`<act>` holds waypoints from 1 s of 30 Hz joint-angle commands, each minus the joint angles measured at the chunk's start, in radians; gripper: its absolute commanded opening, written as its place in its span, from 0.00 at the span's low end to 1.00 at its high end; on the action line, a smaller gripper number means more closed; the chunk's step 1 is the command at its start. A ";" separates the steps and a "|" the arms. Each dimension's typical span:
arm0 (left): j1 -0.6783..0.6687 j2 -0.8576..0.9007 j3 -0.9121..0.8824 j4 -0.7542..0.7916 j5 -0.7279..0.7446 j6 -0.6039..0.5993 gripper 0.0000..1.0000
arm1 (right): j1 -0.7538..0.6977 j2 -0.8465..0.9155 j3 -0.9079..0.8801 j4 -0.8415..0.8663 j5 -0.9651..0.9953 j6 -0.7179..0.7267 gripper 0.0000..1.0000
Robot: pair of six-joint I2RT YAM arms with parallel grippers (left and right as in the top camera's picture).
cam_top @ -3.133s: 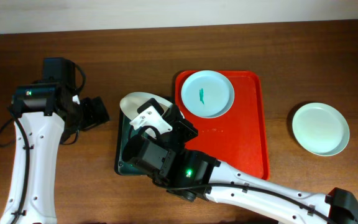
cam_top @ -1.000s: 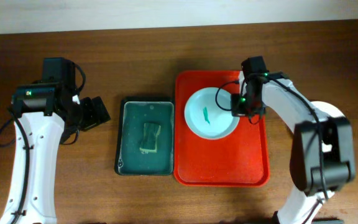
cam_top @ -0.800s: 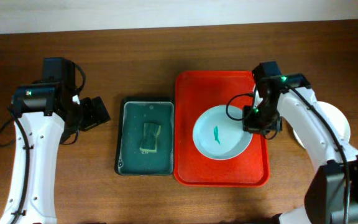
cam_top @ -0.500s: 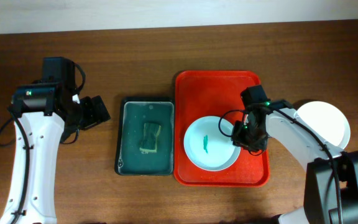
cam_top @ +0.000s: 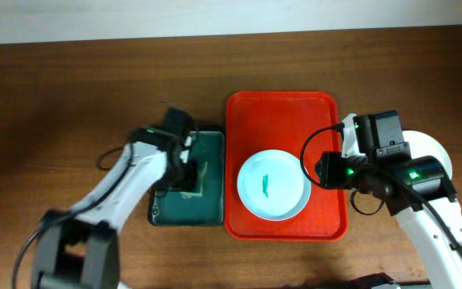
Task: Clean dirty plates on tray and stack at the side
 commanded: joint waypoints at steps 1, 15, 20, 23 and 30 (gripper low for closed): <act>-0.032 0.094 -0.037 0.122 -0.011 0.009 0.32 | -0.005 0.016 0.006 -0.005 -0.005 -0.010 0.45; 0.004 0.155 0.214 -0.034 -0.020 0.010 0.52 | -0.005 0.017 0.006 -0.020 0.006 -0.010 0.44; 0.001 0.159 0.043 0.149 -0.019 0.009 0.37 | -0.005 0.017 0.006 -0.020 0.006 -0.010 0.44; 0.003 0.159 -0.070 0.252 -0.024 0.010 0.00 | -0.005 0.017 0.006 -0.021 0.006 -0.010 0.44; 0.004 0.140 0.197 -0.026 -0.027 0.009 0.50 | -0.005 0.017 0.006 -0.031 0.006 -0.010 0.39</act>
